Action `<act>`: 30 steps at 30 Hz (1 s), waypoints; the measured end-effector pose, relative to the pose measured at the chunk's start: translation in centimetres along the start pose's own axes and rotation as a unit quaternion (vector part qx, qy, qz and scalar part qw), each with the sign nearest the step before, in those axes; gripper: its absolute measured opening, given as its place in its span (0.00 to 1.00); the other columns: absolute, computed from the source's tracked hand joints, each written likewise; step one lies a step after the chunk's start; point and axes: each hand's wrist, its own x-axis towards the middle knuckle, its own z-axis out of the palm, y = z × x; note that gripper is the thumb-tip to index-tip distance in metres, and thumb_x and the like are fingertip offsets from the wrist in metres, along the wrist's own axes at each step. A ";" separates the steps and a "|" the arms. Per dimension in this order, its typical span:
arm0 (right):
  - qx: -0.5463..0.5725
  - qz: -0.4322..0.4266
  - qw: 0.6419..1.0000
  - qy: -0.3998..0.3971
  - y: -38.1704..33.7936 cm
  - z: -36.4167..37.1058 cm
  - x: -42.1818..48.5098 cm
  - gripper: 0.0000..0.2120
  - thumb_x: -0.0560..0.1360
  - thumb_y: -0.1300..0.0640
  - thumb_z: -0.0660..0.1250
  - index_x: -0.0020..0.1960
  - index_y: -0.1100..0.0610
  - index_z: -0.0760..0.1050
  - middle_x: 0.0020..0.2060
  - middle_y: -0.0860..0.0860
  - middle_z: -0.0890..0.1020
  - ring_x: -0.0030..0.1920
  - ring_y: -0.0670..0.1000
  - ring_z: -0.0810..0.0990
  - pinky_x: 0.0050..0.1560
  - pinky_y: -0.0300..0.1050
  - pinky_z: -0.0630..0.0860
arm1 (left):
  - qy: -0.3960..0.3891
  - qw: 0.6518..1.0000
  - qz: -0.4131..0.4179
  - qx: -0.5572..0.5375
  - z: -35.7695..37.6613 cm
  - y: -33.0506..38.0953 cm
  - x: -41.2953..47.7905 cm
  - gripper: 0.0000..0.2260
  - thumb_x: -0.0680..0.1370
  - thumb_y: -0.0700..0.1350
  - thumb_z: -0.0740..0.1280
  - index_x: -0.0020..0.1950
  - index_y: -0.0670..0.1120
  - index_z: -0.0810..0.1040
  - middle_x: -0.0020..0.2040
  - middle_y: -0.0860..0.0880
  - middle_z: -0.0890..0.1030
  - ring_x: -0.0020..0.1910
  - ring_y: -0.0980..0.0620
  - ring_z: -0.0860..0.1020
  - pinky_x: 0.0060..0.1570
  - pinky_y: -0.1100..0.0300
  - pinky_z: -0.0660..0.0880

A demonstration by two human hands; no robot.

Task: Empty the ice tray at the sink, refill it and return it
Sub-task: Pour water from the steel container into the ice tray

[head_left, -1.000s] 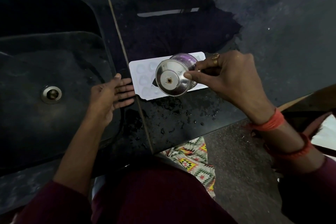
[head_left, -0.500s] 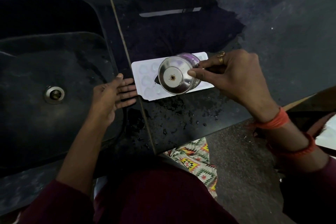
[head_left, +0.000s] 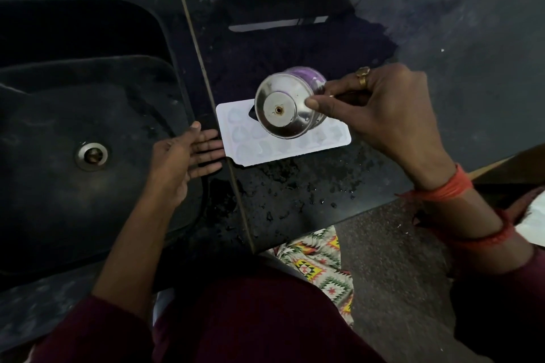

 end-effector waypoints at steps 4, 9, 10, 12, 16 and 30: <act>-0.010 0.000 1.000 0.005 -0.2 0.1 0.1 0.15 0.70 0.43 0.76 0.49 0.53 0.87 0.41 0.48 0.87 0.38 0.42 0.84 0.39 0.30 0.77 | 0.004 1.000 -0.003 -0.004 -0.2 0.0 -0.1 0.17 0.82 0.54 0.63 0.54 0.41 0.83 0.48 0.41 0.87 0.48 0.46 0.86 0.37 0.57 0.83; -0.025 -0.003 1.000 0.006 -0.1 0.1 0.2 0.15 0.71 0.43 0.76 0.49 0.54 0.87 0.41 0.49 0.87 0.38 0.41 0.84 0.38 0.28 0.76 | 0.005 1.000 -0.002 -0.005 -0.3 0.0 -0.1 0.18 0.82 0.54 0.63 0.55 0.41 0.83 0.48 0.42 0.87 0.48 0.46 0.86 0.36 0.58 0.82; -0.025 -0.004 1.000 0.006 0.0 0.1 0.2 0.15 0.71 0.43 0.76 0.49 0.54 0.87 0.41 0.49 0.87 0.38 0.41 0.84 0.39 0.28 0.76 | 0.006 1.000 -0.002 -0.005 -0.3 0.0 -0.2 0.17 0.82 0.54 0.63 0.54 0.41 0.83 0.48 0.42 0.87 0.47 0.46 0.86 0.37 0.57 0.82; -0.028 -0.005 1.000 0.007 0.0 0.1 0.2 0.15 0.71 0.43 0.75 0.50 0.54 0.87 0.41 0.49 0.87 0.38 0.42 0.84 0.40 0.31 0.78 | 0.005 1.000 -0.002 -0.006 -0.2 0.0 -0.2 0.17 0.82 0.54 0.63 0.54 0.41 0.83 0.48 0.42 0.87 0.48 0.46 0.86 0.37 0.57 0.83; -0.031 -0.005 0.999 0.014 0.0 0.0 0.3 0.16 0.71 0.43 0.76 0.50 0.54 0.87 0.41 0.50 0.87 0.39 0.44 0.85 0.40 0.34 0.78 | 0.003 1.000 0.000 -0.002 -0.2 0.1 -0.3 0.17 0.82 0.54 0.63 0.54 0.41 0.83 0.48 0.42 0.87 0.48 0.46 0.86 0.38 0.57 0.83; -0.029 -0.001 1.000 0.012 0.2 -0.1 0.3 0.15 0.71 0.43 0.76 0.50 0.54 0.87 0.40 0.50 0.87 0.38 0.43 0.84 0.37 0.29 0.76 | 0.001 1.000 -0.001 0.001 0.1 0.0 -0.3 0.17 0.82 0.53 0.64 0.54 0.40 0.83 0.47 0.42 0.87 0.47 0.46 0.86 0.39 0.56 0.83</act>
